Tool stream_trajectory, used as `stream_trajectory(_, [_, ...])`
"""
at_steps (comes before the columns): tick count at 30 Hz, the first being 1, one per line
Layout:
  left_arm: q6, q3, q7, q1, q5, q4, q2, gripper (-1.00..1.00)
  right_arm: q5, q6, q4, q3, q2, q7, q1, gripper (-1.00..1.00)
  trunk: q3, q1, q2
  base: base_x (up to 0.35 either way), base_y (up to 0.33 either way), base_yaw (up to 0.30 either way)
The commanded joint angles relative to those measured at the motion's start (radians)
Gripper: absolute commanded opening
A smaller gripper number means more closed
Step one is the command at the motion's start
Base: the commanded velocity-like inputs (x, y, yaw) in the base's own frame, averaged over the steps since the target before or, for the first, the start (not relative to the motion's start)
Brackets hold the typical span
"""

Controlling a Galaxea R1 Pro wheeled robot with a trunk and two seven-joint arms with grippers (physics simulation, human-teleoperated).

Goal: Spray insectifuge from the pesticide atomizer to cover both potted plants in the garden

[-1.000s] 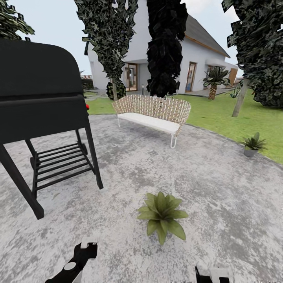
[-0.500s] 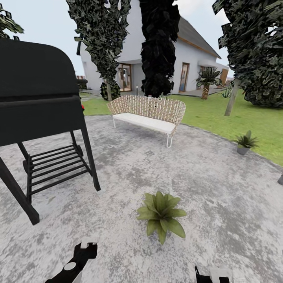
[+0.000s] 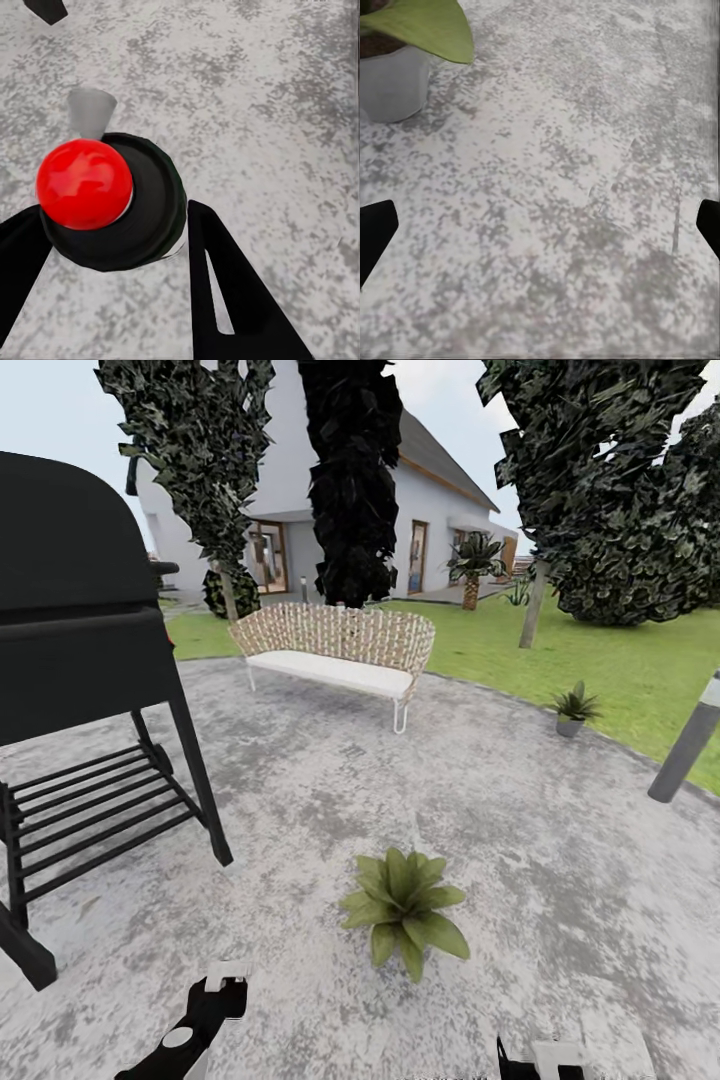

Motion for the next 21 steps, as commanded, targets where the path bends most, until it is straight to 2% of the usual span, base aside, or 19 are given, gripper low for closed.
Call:
stream_trajectory(1, [-0.004,0.001,-0.001,0.0,-0.001,0.001,0.0,-1.0,0.003,-0.002,0.001,0.001,0.0,-0.004,-0.001,1.0,-0.001,0.0,0.0,0.004,0.303,-0.298])
stream_trajectory(8, [-0.003,0.001,-0.001,0.0,0.0,0.0,0.0,-1.0,0.003,-0.002,0.0,0.001,0.0,-0.004,-0.001,1.0,0.001,0.0,0.0,0.076,0.295,-0.299])
stream_trajectory(11, [-0.003,0.001,0.0,0.0,-0.002,0.001,0.0,-1.0,0.003,-0.002,0.001,0.001,0.0,-0.004,-0.001,1.0,0.002,0.0,0.0,0.102,0.144,-0.279])
stream_trajectory(17, [0.002,-0.007,-0.003,-0.002,-0.006,-0.004,0.004,-1.0,0.006,-0.003,-0.002,0.002,0.001,-0.003,-0.001,1.0,0.003,0.0,0.0,0.008,0.008,-0.045])
stream_trajectory(18, [0.004,-0.009,-0.019,-0.003,-0.01,-0.004,0.006,-1.0,0.007,-0.002,-0.001,0.005,0.001,-0.003,-0.001,1.0,0.003,0.0,0.0,0.0,0.0,-0.001])
stream_trajectory(19, [0.006,-0.036,-0.079,-0.008,-0.043,-0.005,0.013,-1.0,0.012,-0.002,-0.004,0.029,-0.001,-0.002,-0.001,1.0,0.003,0.0,0.0,0.0,0.0,0.0])
stream_trajectory(21, [0.008,-0.061,-0.146,-0.012,-0.096,-0.005,0.033,-1.0,0.041,-0.001,-0.009,0.082,-0.009,-0.002,-0.001,1.0,0.003,0.0,0.0,0.0,0.0,0.0])
